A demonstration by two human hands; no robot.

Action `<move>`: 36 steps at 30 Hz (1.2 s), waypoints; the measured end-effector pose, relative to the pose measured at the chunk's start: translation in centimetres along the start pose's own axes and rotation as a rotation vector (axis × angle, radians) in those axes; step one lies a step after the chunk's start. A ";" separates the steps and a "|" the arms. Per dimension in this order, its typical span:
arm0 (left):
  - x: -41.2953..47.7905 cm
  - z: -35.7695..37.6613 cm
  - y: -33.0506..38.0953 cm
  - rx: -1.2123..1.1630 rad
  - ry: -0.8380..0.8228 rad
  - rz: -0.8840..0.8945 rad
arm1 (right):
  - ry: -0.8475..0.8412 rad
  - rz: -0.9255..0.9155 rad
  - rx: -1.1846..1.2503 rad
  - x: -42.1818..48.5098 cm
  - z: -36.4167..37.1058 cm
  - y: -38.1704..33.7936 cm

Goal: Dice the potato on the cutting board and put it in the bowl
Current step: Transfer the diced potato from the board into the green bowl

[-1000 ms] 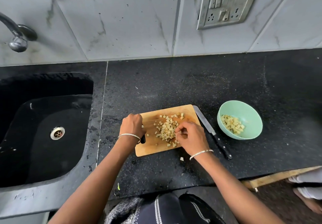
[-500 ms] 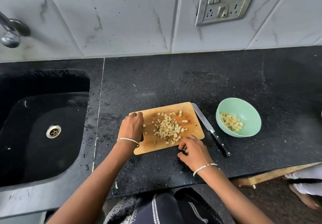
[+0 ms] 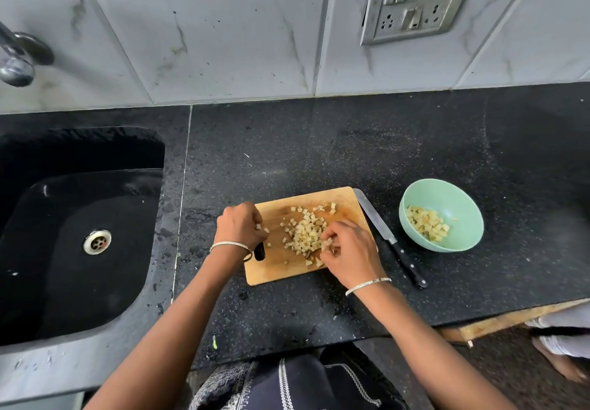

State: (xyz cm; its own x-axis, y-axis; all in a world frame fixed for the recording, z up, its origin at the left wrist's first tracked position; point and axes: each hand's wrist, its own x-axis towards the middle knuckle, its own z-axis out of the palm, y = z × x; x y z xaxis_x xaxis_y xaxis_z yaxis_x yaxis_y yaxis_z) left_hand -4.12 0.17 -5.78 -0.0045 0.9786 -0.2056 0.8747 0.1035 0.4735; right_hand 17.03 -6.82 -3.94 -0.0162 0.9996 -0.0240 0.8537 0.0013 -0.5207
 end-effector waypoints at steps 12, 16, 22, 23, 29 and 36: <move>-0.8 -1.2 2.2 -0.612 -0.226 0.101 | -0.020 -0.126 -0.073 0.1 3.0 -0.4; -0.4 -2.3 1.0 -0.606 -0.108 0.051 | 0.049 -0.094 -0.017 1.4 2.0 -0.1; -0.3 -4.0 -1.9 -0.073 -0.023 0.019 | 0.029 -0.206 0.028 2.1 1.3 -2.1; -0.5 -3.9 -1.8 -0.017 -0.063 0.023 | -0.011 -0.243 0.024 2.2 1.9 -2.7; -0.7 -1.7 -0.9 0.244 -0.109 0.075 | -0.108 -0.416 -0.142 4.8 4.7 -5.5; -0.6 0.0 -0.7 0.358 -0.057 0.094 | -0.177 -0.561 -0.274 5.0 4.9 -5.1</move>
State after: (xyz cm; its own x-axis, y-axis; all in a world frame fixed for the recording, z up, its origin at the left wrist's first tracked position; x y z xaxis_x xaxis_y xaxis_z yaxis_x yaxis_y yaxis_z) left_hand -4.76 -0.47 -5.95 0.1025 0.9683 -0.2278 0.9841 -0.0653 0.1652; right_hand 10.02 -1.94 -5.57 -0.5639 0.8251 0.0358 0.7923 0.5527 -0.2586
